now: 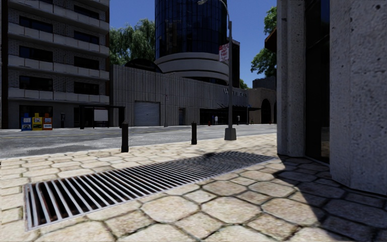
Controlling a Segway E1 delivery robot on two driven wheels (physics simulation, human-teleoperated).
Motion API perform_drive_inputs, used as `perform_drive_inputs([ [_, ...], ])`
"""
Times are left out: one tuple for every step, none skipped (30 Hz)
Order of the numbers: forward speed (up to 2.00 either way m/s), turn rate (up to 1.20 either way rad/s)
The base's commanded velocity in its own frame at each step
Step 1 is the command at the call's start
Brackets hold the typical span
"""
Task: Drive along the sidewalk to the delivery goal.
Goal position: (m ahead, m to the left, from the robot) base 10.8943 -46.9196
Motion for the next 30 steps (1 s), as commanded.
perform_drive_inputs([
  [2.0,0.0],
  [2.0,0.0],
  [2.0,0.0],
  [2.0,0.0],
  [2.0,0.0],
  [2.0,0.0],
  [2.0,0.0],
  [2.0,0.0],
  [2.0,0.0],
  [2.0,0.0],
  [2.0,0.0],
  [2.0,0.0],
  [2.0,0.0],
  [2.0,0.0],
  [2.0,0.0],
  [2.0,-0.09],
  [2.0,-0.14],
  [2.0,-0.16],
  [2.0,-0.16],
  [2.0,-0.16],
  [2.0,-0.16],
  [2.0,-0.2],
  [2.0,-0.25],
  [2.0,-0.25],
  [2.0,-0.35],
  [2.0,-0.39],
  [2.0,-0.4],
  [2.0,-0.4],
  [2.0,-0.4],
  [2.0,-0.4],
])
